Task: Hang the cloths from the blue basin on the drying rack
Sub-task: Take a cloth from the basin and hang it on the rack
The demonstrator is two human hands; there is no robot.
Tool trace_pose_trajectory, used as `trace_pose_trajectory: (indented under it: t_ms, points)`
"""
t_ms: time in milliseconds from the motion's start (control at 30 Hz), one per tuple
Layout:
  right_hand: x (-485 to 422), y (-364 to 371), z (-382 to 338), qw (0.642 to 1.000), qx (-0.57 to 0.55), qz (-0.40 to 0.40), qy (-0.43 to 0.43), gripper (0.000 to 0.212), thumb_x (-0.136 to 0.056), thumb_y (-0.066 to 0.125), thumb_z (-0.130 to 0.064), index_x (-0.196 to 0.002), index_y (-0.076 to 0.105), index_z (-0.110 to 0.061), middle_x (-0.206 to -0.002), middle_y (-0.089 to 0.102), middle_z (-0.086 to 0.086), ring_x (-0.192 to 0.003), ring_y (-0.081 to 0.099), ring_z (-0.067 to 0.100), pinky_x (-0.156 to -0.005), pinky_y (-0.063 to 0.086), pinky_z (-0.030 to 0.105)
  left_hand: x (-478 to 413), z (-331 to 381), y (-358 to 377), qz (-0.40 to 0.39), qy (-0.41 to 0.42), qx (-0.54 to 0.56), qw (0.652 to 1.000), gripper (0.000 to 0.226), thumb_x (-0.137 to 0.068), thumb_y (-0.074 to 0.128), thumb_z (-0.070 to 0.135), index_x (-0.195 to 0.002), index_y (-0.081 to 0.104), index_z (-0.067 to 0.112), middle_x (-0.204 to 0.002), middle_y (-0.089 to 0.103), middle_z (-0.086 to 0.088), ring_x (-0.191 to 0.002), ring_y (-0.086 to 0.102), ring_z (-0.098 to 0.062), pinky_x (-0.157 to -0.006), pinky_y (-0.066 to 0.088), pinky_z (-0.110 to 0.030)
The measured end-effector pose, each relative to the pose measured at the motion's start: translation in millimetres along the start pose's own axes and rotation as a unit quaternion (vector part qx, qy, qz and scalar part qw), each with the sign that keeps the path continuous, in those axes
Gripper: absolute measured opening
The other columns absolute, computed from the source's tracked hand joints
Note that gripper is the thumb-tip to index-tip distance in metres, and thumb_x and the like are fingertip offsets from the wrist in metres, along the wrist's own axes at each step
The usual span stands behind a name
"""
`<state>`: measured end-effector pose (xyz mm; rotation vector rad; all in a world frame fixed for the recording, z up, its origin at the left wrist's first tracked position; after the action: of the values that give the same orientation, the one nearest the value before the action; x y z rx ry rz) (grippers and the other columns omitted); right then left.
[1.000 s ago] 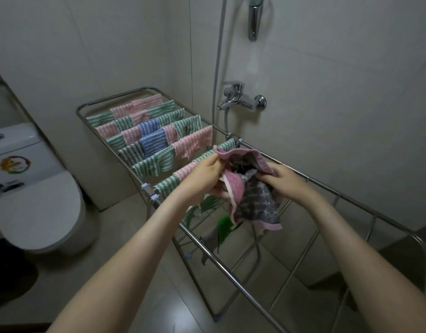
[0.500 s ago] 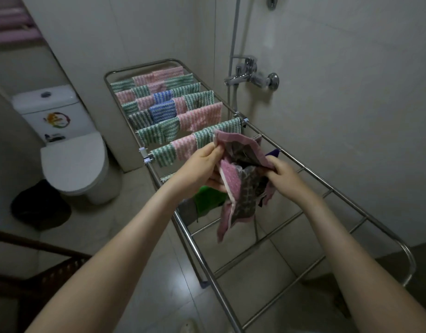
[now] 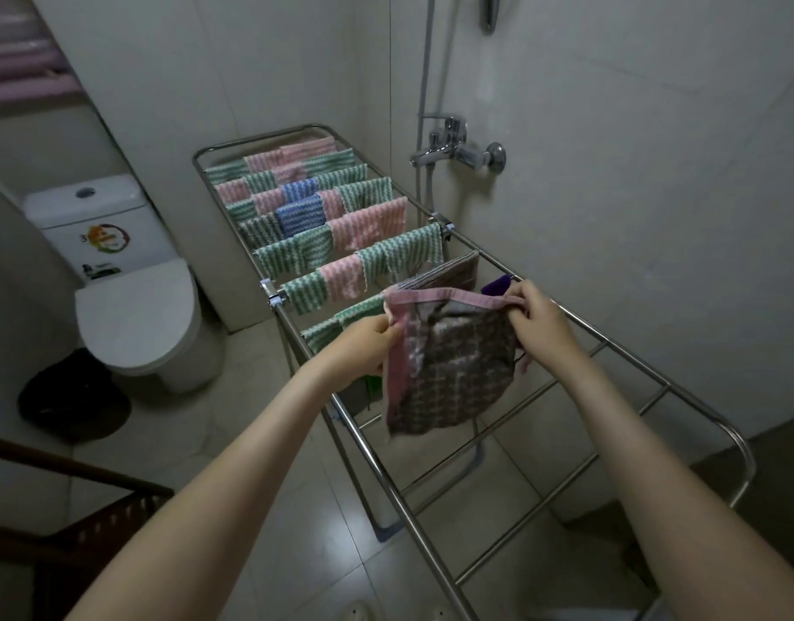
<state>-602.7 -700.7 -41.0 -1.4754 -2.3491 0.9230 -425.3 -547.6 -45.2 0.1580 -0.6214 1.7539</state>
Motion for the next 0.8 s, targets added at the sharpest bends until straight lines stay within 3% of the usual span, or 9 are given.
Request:
trace_pose_trajectory:
  t_ms: [67,133,200,300,367,433,567,733,800]
  points:
    - [4,3,4,1.0,0.0,-0.009,0.02,0.01,-0.093,0.047,-0.01,-0.093,0.054,-0.017,-0.084,0.058,-0.002,-0.075,0.058,0.024,-0.045,0.042,0.023,1,-9,-1,0.0,-0.008,-0.019,1.0,0.023,-0.102,0.038,0.019,-0.113,0.055,0.009,-0.112,0.066,-0.013,-0.096,0.067,-0.024,-0.082,0.057,-0.044]
    - [8,5,6,0.999,0.007,-0.014,0.033,0.013,-0.094,0.045,-0.009,-0.099,0.055,-0.016,-0.093,0.06,0.002,-0.08,0.058,0.024,-0.057,0.047,0.03,3,-15,-1,-0.005,-0.008,-0.023,1.0,0.025,-0.098,0.039,0.007,-0.111,0.055,0.022,-0.108,0.068,-0.007,-0.095,0.068,-0.021,-0.08,0.058,-0.042]
    - [9,7,4,0.999,0.019,-0.019,0.024,0.019,-0.093,0.046,-0.005,-0.107,0.055,-0.014,-0.102,0.059,0.001,-0.093,0.055,0.02,-0.073,0.042,0.029,4,-20,-1,-0.01,-0.009,-0.03,0.999,0.038,-0.092,0.04,0.0,-0.109,0.055,0.031,-0.104,0.069,-0.005,-0.092,0.069,-0.021,-0.081,0.058,-0.042]
    - [12,16,3,0.996,0.061,-0.058,0.016,0.03,-0.09,0.048,-0.002,-0.117,0.053,-0.012,-0.104,0.055,0.0,-0.097,0.051,0.016,-0.078,0.039,0.025,6,-28,-5,0.0,-0.029,-0.041,0.999,0.039,-0.084,0.043,-0.001,-0.099,0.06,0.03,-0.091,0.07,-0.008,-0.089,0.07,-0.028,-0.082,0.057,-0.047]
    - [14,22,6,0.992,0.096,-0.083,0.017,0.03,-0.088,0.049,-0.001,-0.116,0.054,-0.012,-0.103,0.055,0.001,-0.096,0.052,0.018,-0.077,0.041,0.028,8,-34,-13,0.032,-0.05,-0.04,0.997,0.038,-0.077,0.041,0.0,-0.091,0.064,0.027,-0.085,0.067,-0.012,-0.087,0.069,-0.033,-0.079,0.058,-0.048]
    - [13,24,11,0.989,0.122,-0.078,0.022,0.025,-0.087,0.052,-0.003,-0.109,0.057,-0.013,-0.104,0.058,0.002,-0.096,0.054,0.021,-0.077,0.044,0.031,10,-43,-19,0.047,-0.086,-0.03,0.995,0.039,-0.075,0.038,-0.003,-0.097,0.066,0.014,-0.084,0.064,-0.013,-0.082,0.069,-0.032,-0.073,0.059,-0.043]
    - [7,23,22,0.989,0.133,-0.033,0.047,0.014,-0.082,0.052,-0.004,-0.087,0.061,-0.013,-0.096,0.059,0.008,-0.088,0.057,0.03,-0.074,0.053,0.046,7,-67,-31,0.065,-0.141,-0.033,0.987,0.043,-0.067,0.035,-0.005,-0.102,0.06,-0.005,-0.098,0.063,-0.025,-0.08,0.069,-0.038,-0.067,0.058,-0.053]
    - [1,25,37,0.989,0.108,-0.026,0.1,0.021,-0.087,0.043,-0.002,-0.089,0.063,-0.01,-0.089,0.061,0.012,-0.081,0.057,0.028,-0.058,0.041,0.028,2,-83,-32,0.068,-0.182,-0.021,0.981,0.032,-0.075,0.033,-0.008,-0.095,0.059,-0.006,-0.091,0.064,-0.023,-0.072,0.07,-0.035,-0.067,0.059,-0.048]
    - [-2,26,44,0.986,0.108,-0.021,0.128,0.017,-0.09,0.045,-0.007,-0.087,0.061,-0.012,-0.084,0.061,0.01,-0.076,0.056,0.026,-0.051,0.034,0.023,1,-82,-32,0.062,-0.182,-0.057,0.98,0.019,-0.076,0.037,-0.004,-0.079,0.055,0.0,-0.076,0.058,-0.015,-0.06,0.062,-0.027,-0.056,0.057,-0.033]
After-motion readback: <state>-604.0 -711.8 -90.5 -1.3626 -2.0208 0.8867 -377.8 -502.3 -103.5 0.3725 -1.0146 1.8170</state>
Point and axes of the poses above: each hand's wrist, its own x-axis away from the middle knuckle, its own y-axis out of the palm, z = x × y, the point moved 7 cm from there along -x, towards the middle knuckle
